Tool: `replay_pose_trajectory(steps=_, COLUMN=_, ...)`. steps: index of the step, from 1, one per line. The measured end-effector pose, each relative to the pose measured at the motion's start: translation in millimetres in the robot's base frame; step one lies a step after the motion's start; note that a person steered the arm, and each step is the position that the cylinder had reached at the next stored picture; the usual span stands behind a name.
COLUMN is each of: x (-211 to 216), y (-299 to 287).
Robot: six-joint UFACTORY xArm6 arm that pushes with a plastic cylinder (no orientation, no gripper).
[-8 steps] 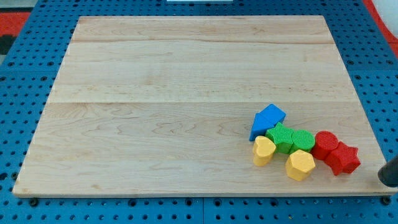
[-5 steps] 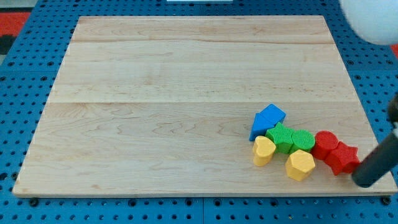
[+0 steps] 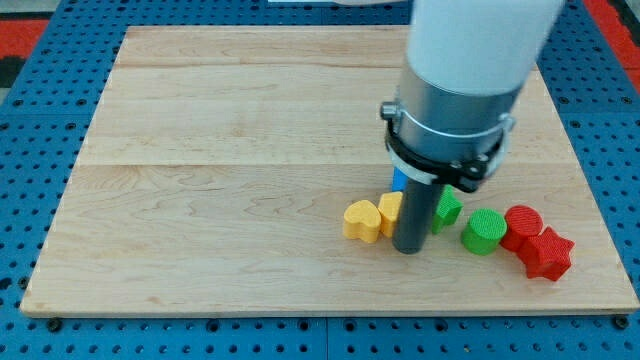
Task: Push the yellow hexagon to the center
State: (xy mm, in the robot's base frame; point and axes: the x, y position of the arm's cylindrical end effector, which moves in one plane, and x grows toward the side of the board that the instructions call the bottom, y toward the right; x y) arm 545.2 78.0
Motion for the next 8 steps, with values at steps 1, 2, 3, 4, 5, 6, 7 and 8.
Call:
replay_pose_trajectory(steps=1, x=-18, y=-11)
replay_pose_trajectory(steps=2, x=-36, y=-32)
replay_pose_trajectory(steps=3, x=-54, y=-57)
replay_pose_trajectory(steps=4, x=-70, y=-65)
replay_pose_trajectory(steps=5, x=-80, y=-40)
replay_pose_trajectory(steps=6, x=-61, y=-18)
replay_pose_trajectory(steps=7, x=-71, y=4)
replay_pose_trajectory(steps=8, x=-116, y=4)
